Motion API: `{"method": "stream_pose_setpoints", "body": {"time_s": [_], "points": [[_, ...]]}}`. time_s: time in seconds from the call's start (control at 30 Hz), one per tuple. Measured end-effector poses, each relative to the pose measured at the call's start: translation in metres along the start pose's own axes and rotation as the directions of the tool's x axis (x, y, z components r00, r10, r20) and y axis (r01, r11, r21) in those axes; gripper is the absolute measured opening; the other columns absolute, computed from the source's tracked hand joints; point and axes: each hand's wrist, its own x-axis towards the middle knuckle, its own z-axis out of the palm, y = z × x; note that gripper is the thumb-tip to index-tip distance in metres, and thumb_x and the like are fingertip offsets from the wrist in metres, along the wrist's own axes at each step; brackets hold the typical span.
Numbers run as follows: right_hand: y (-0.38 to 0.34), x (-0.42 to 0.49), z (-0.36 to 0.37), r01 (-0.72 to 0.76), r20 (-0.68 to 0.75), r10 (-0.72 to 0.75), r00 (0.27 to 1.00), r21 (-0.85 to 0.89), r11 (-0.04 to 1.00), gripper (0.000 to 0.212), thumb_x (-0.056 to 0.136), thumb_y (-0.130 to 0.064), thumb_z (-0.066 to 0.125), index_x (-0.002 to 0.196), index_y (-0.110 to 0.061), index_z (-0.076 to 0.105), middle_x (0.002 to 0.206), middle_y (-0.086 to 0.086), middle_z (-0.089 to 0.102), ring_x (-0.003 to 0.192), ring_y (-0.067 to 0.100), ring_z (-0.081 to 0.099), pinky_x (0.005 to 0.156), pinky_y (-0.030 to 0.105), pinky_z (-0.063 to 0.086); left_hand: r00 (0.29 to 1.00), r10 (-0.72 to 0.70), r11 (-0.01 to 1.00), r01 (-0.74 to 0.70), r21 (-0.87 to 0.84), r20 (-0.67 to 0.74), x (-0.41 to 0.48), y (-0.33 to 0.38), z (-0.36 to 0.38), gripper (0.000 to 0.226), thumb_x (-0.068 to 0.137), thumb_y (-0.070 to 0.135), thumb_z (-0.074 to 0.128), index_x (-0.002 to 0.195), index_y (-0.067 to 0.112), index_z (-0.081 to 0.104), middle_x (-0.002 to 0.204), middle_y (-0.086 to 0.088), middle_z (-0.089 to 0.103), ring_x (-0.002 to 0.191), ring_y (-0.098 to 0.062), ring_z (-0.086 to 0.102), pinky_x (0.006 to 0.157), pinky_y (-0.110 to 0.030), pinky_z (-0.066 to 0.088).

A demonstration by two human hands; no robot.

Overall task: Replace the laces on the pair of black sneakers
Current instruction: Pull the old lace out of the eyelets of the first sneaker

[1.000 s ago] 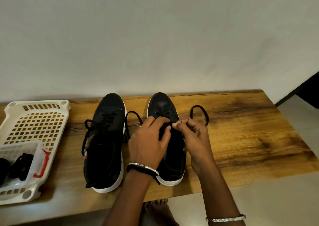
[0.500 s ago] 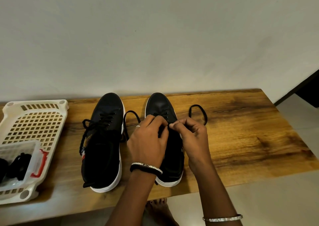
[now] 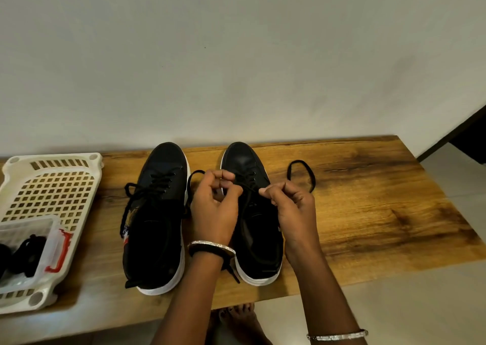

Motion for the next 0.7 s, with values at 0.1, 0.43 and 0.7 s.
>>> {"method": "stream_pose_setpoints", "body": {"time_s": [0.1, 0.43, 0.7], "points": [[0.0, 0.0, 0.001, 0.04, -0.03, -0.041, 0.999, -0.047, 0.998, 0.014, 0.084, -0.006, 0.071, 0.071, -0.01, 0.072, 0.076, 0.007, 0.072, 0.08, 0.02, 0.07, 0.078, 0.039, 0.057, 0.926, 0.349, 0.846, -0.377, 0.378, 0.144, -0.005, 0.002, -0.003, 0.023, 0.076, 0.023, 0.069, 0.096, 0.034, 0.07, 0.097, 0.012, 0.057, 0.089, -0.006, 0.056, 0.071, -0.021, 0.048], [-0.001, -0.001, 0.003, 0.149, -0.067, -0.169, 0.983, -0.231, 0.961, 0.015, 0.083, -0.01, 0.075, 0.07, -0.016, 0.071, 0.074, 0.0, 0.07, 0.077, 0.019, 0.067, 0.071, 0.034, 0.056, 0.923, 0.377, 0.834, -0.376, 0.404, 0.081, -0.007, -0.006, 0.004, 0.006, 0.085, 0.03, 0.065, 0.082, 0.029, 0.07, 0.086, 0.013, 0.067, 0.086, -0.012, 0.061, 0.072, -0.033, 0.051], [-0.002, 0.0, 0.001, 0.084, -0.062, -0.093, 0.994, -0.139, 0.987, 0.012, 0.078, -0.007, 0.076, 0.068, -0.007, 0.071, 0.072, 0.007, 0.069, 0.075, 0.024, 0.067, 0.074, 0.04, 0.057, 0.991, 0.03, 0.999, -0.025, 0.033, -0.131, 0.003, -0.001, -0.005, 0.012, 0.092, 0.012, 0.06, 0.096, 0.023, 0.063, 0.094, 0.004, 0.065, 0.081, -0.013, 0.061, 0.071, -0.025, 0.045]]}}
